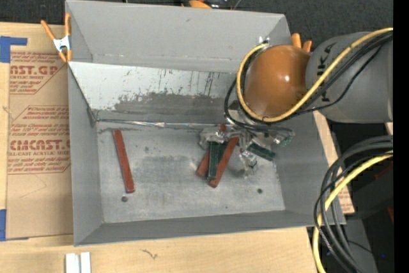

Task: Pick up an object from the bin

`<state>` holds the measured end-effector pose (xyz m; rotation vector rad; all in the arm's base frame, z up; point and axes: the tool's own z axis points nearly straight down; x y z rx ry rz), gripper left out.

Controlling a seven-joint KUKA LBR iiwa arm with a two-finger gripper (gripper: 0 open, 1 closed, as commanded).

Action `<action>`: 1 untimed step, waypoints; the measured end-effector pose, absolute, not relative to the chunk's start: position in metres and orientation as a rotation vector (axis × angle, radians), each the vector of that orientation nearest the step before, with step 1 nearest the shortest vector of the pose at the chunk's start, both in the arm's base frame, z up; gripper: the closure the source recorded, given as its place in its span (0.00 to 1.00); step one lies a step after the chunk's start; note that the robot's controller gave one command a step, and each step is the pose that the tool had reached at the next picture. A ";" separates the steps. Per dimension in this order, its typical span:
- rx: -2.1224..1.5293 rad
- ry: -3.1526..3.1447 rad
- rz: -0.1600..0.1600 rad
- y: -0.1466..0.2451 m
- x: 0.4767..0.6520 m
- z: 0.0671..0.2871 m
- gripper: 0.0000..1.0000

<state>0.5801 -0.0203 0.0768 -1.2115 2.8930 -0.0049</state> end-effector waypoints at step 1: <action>-1.214 2.893 0.003 -0.017 0.579 0.077 1.00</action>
Offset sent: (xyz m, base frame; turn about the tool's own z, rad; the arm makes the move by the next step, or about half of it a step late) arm 0.0000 0.0000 0.0000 0.0000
